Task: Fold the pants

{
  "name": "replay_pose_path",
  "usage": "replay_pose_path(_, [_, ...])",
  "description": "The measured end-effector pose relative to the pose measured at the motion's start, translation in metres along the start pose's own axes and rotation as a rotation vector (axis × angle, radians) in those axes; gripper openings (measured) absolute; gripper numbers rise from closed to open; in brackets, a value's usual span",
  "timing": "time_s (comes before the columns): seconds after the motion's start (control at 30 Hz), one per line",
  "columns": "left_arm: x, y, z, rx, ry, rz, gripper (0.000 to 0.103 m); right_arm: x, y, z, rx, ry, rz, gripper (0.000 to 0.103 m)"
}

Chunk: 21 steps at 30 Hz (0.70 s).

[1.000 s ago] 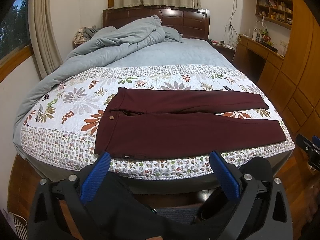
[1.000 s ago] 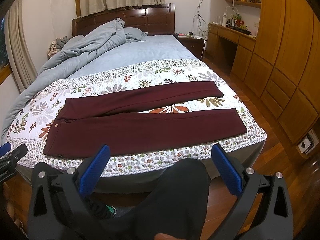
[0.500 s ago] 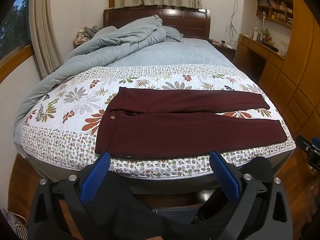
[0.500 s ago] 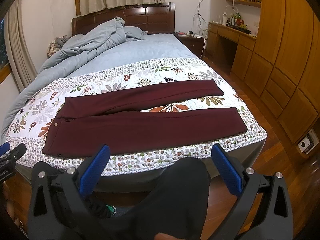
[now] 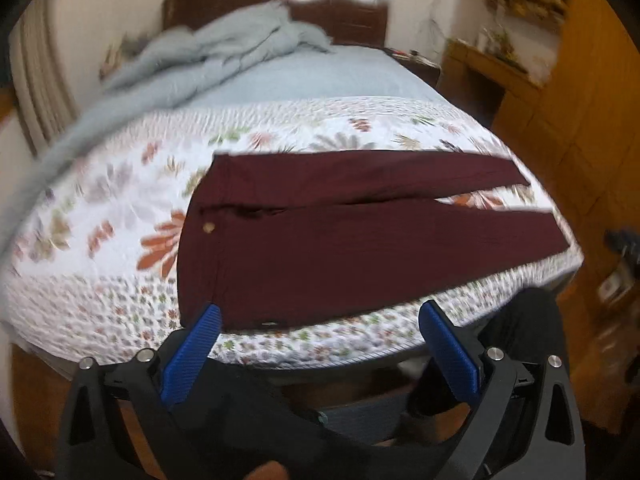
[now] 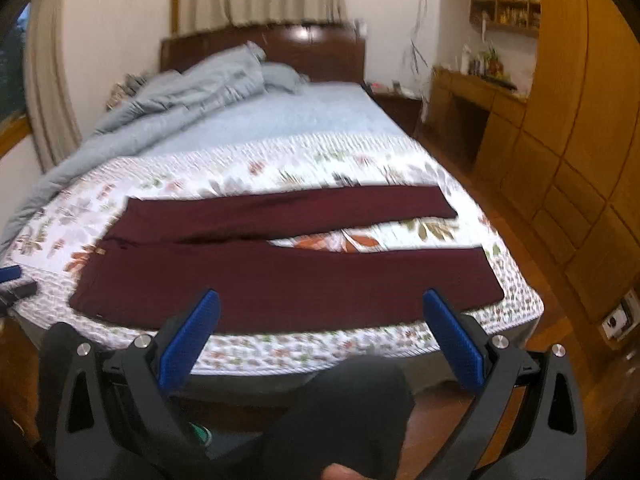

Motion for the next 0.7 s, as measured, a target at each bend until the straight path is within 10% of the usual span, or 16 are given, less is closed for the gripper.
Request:
replay_pose_path(0.27, [0.098, -0.009, -0.164, -0.479, -0.071, -0.179, 0.099, 0.103, -0.018, 0.043, 0.179, 0.209, -0.247, 0.101])
replay_pose_path(0.5, [0.176, -0.031, -0.183, -0.540, -0.035, -0.331, 0.099, 0.133, -0.032, 0.077, 0.324, 0.306, -0.309, 0.101])
replay_pose_path(0.7, [0.194, -0.039, -0.172, -0.559, -0.131, -0.334, 0.093, 0.150, -0.043, 0.197, 0.677, 0.403, -0.263, 0.093])
Point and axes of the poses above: each gripper's, at about its wrist camera, not at the fingertips, and x roughly the way its jaws point, z to its right, y to its top, the point moved 1 cm from there along x, roughly the way its jaws point, and after that the axes turned 1 degree about z, right-handed, at the moved point
